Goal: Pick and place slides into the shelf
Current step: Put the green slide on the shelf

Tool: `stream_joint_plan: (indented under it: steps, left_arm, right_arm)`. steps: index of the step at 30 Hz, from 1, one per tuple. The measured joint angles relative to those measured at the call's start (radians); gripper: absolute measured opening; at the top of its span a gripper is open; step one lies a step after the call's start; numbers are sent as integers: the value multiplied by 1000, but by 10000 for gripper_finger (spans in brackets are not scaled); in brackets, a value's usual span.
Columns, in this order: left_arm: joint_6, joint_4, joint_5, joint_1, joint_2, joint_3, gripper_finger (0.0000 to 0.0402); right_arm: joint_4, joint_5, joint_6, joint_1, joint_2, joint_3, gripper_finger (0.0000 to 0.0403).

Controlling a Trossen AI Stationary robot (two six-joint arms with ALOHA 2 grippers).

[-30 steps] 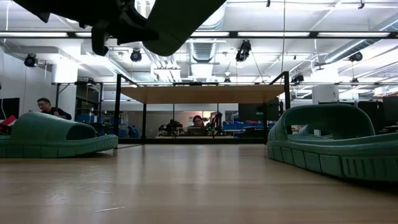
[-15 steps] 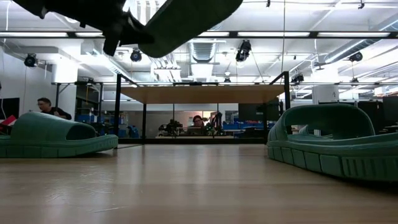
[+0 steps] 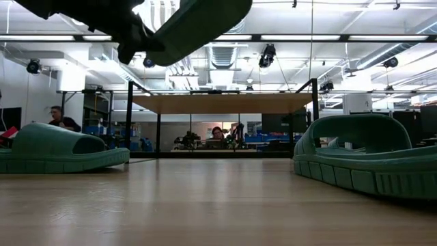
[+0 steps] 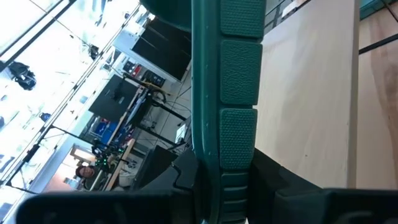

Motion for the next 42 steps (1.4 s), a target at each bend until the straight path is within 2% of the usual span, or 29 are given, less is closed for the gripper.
stream_joint_plan:
  steps: [10, 14, 16, 26, 32, 37, 42]
  left_arm:
    - [0, 0, 0, 0, 26, 2, 55]
    - [2, 0, 1, 0, 42, 2, 55]
    - [1, -1, 1, 0, 50, 2, 55]
    - [6, -2, 2, 0, 61, 8, 55]
    - [6, -2, 2, 0, 60, 7, 54]
    - [6, -1, 2, -1, 64, 6, 54]
    - [6, -2, 2, -1, 66, 6, 53]
  right_arm:
    - [4, -12, -155, -8, 19, -3, 203]
    - [7, -163, -200, -40, 19, -2, 205]
    - [5, -200, -232, -59, 20, -2, 205]
    - [6, -203, -371, -139, 13, 0, 206]
    - [5, -261, -377, -190, 12, 0, 206]
    - [6, -269, -385, -228, 12, 1, 206]
    - [6, -331, -385, -268, 12, 1, 206]
